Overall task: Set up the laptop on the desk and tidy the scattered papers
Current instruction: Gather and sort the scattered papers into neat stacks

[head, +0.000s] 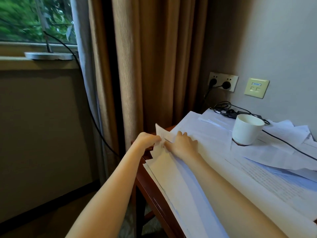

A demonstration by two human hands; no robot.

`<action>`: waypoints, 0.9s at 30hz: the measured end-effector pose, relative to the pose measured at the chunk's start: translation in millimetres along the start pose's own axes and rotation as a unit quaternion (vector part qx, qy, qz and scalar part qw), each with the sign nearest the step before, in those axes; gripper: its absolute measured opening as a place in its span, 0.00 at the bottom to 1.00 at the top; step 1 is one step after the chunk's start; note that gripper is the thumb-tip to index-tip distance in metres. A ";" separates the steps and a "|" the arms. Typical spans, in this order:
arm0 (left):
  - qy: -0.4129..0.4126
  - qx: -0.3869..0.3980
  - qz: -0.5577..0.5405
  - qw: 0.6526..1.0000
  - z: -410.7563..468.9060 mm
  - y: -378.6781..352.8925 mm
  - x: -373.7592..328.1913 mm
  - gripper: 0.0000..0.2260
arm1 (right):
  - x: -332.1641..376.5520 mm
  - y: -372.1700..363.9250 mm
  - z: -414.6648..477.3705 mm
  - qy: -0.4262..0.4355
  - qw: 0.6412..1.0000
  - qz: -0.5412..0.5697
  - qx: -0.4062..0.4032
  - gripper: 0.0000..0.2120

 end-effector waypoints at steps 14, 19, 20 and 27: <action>-0.094 -0.040 0.088 0.991 23.6 -8.0 3.8 0.12 | -6.3 4.7 6.2 -0.024 0.985 -0.069 -0.154 0.11; -0.082 -0.083 -0.086 0.989 33.6 -3.7 10.9 0.10 | -12.0 8.9 5.9 -0.026 0.980 0.040 -0.191 0.11; -0.081 -0.086 -0.111 0.987 34.7 -2.9 11.5 0.10 | -13.0 10.4 5.8 -0.024 0.976 0.070 -0.204 0.10; -0.077 -0.174 -0.259 0.947 27.7 9.4 13.7 0.14 | 8.8 15.0 -0.3 0.069 0.934 0.279 -0.213 0.10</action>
Point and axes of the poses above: each hand's wrist, its own z-axis towards the middle knuckle, its own y-axis out of the back of the hand, x = y × z, the point moved 4 cm from there along z, towards the middle knuckle, and after that the axes turned 7 degrees about -z, right-handed, at the moved point
